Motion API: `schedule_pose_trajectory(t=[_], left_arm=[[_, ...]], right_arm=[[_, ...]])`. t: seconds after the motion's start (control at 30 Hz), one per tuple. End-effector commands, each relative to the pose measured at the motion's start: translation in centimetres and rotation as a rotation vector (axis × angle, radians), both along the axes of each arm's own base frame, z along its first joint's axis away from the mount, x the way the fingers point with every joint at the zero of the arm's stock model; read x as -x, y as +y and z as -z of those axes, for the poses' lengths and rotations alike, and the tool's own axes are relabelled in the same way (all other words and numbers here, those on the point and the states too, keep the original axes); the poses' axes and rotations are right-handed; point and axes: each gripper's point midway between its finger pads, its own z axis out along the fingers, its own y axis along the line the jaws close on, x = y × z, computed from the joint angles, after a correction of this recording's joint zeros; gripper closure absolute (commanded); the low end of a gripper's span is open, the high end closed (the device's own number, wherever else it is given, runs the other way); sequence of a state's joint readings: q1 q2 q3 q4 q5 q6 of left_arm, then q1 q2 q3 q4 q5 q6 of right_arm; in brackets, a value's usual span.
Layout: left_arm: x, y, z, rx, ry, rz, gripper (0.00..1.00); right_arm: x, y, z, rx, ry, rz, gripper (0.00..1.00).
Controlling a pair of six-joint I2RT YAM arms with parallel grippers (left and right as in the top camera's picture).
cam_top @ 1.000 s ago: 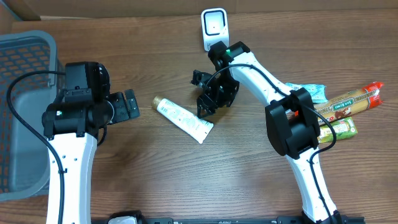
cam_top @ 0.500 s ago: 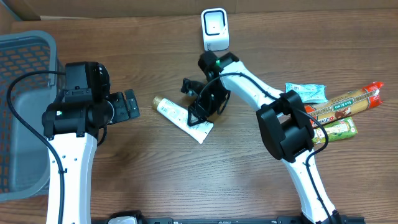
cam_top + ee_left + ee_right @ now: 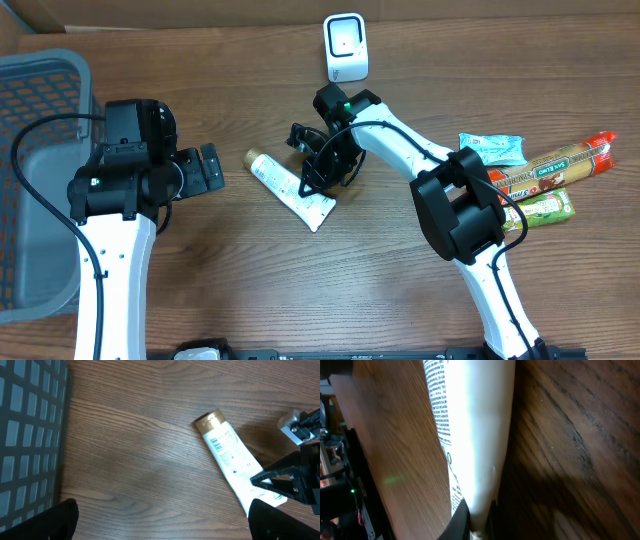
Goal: Scan the item barcode
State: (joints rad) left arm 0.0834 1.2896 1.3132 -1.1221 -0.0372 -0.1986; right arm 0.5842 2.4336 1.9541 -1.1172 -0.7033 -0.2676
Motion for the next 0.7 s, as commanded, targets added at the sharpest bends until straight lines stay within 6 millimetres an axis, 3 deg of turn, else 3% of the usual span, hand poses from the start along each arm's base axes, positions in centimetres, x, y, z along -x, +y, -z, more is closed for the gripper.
schedule_pose_trajectory(t=[0.0, 0.1, 0.3, 0.43, 0.57, 0.67], left_arm=[[0.1, 0.1, -0.1, -0.005, -0.004, 0.013, 0.00], [0.1, 0.1, -0.1, -0.006, -0.004, 0.013, 0.00], [0.1, 0.1, -0.1, -0.005, -0.004, 0.013, 0.00], [0.1, 0.1, -0.1, -0.005, -0.004, 0.013, 0.01], [0.1, 0.1, -0.1, -0.005, -0.004, 0.013, 0.01], [0.1, 0.1, -0.1, -0.005, -0.004, 0.013, 0.01]], right_arm=[[-0.4, -1.0, 1.1, 0.078, -0.011, 0.033, 0.96], [-1.2, -1.5, 0.0, 0.070, -0.012, 0.073, 0.96], [-3.6, -3.1, -4.5, 0.023, -0.017, 0.204, 0.96], [-3.9, -4.8, -6.6, 0.034, 0.013, 0.273, 0.96], [-3.2, -6.9, -6.7, 0.124, 0.116, 0.368, 0.96], [-2.5, -8.1, -5.6, 0.225, 0.177, 0.444, 0.96]])
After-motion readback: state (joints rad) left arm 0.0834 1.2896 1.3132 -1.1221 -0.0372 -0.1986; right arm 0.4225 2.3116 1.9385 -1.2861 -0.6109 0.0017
